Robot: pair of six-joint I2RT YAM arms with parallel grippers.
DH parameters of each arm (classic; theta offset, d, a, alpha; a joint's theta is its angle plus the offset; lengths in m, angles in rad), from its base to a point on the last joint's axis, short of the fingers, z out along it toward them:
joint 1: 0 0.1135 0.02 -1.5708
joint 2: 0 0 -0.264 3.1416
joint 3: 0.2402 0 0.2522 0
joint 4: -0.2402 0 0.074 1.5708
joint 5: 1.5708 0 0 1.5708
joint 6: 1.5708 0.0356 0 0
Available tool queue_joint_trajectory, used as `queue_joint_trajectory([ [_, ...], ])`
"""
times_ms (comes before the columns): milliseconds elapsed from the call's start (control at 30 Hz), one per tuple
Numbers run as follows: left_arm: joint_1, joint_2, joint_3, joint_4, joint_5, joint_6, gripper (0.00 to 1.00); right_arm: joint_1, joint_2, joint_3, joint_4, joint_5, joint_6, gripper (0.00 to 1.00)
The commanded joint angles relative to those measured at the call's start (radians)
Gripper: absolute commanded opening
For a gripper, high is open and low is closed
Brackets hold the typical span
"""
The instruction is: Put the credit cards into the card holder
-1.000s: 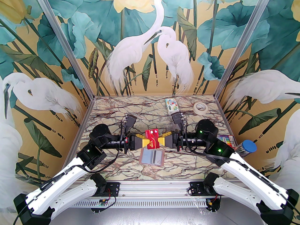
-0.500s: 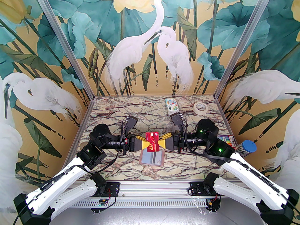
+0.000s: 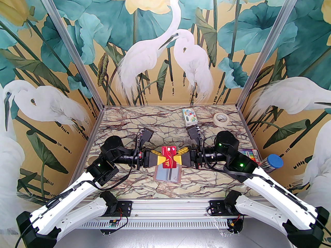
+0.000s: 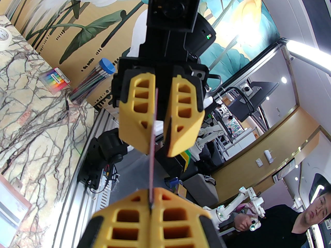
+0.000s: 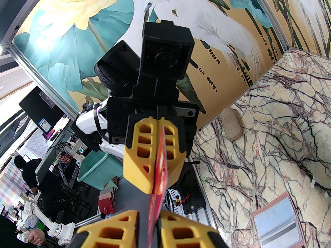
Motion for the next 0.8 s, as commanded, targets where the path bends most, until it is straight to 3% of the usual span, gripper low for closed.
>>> queue_joint_trajectory([
  [0,0.001,0.009,0.021,0.015,0.015,-0.015,0.0,0.01,0.001,0.019,-0.009,-0.034,-0.031,0.17],
  [567,0.001,0.012,0.02,0.005,0.016,-0.012,0.0,0.014,-0.003,0.027,-0.041,-0.039,-0.051,0.09],
  [767,0.001,0.02,0.02,0.006,0.018,-0.009,0.0,0.014,-0.008,0.028,-0.039,-0.027,-0.05,0.12],
])
